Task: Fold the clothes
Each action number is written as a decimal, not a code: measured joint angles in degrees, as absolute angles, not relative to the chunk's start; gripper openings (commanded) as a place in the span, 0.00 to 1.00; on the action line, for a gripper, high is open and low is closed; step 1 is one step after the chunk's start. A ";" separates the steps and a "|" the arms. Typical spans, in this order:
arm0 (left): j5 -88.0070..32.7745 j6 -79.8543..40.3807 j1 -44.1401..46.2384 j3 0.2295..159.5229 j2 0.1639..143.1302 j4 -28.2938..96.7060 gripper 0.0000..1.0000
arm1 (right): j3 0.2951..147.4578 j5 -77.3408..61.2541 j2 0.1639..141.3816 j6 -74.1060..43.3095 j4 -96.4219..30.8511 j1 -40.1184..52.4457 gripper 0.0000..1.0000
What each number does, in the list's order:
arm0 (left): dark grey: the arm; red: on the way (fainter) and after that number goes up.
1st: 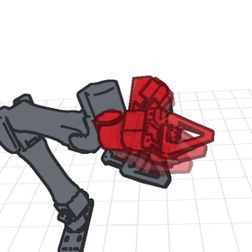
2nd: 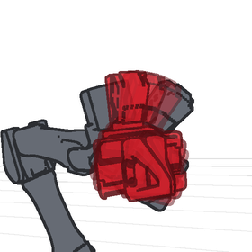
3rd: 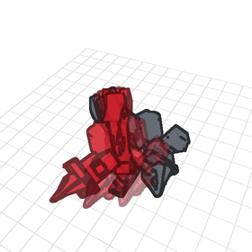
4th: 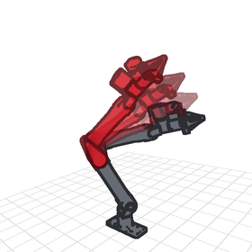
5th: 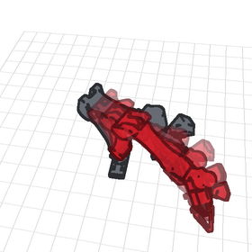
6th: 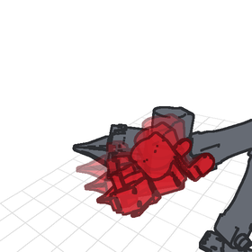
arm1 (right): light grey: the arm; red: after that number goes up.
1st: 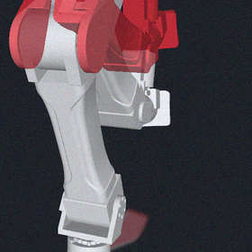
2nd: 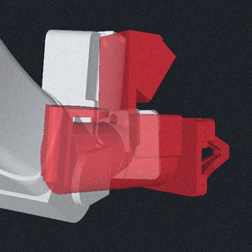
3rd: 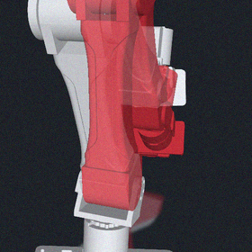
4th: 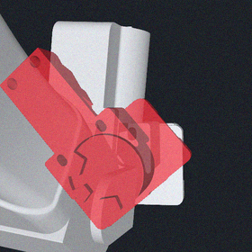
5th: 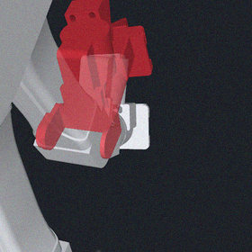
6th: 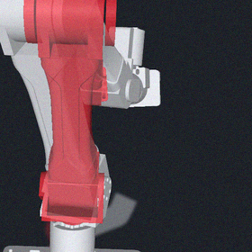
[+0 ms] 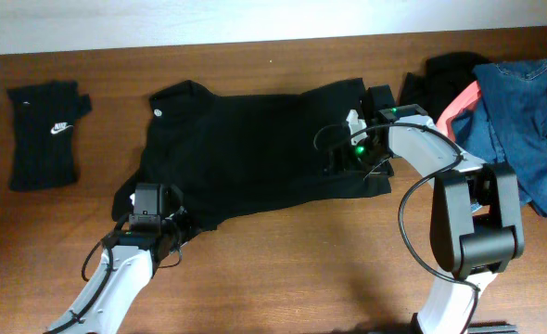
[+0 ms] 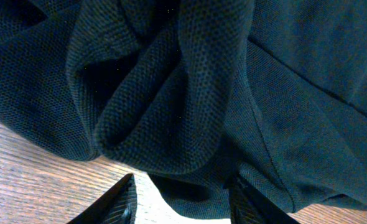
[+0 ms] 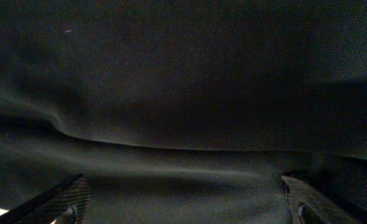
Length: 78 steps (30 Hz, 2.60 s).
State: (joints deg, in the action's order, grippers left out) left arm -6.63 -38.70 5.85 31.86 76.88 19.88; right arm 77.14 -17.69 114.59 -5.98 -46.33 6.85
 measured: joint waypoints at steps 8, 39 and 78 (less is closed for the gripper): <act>-6.63 -38.70 5.85 31.86 78.56 19.84 0.45 | 77.14 -17.69 114.59 -6.00 -46.35 6.85 0.96; -10.55 -39.09 5.80 40.03 79.72 20.38 0.01 | 77.14 -17.72 114.59 -5.98 -46.35 6.85 0.96; -2.87 -36.45 5.80 43.13 80.12 8.91 0.03 | 77.14 -17.45 114.61 -5.58 -40.38 6.83 0.99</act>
State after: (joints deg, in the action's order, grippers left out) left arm -2.87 -36.45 5.80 43.13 80.12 8.91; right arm 77.14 -17.45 114.61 -5.58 -40.38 6.83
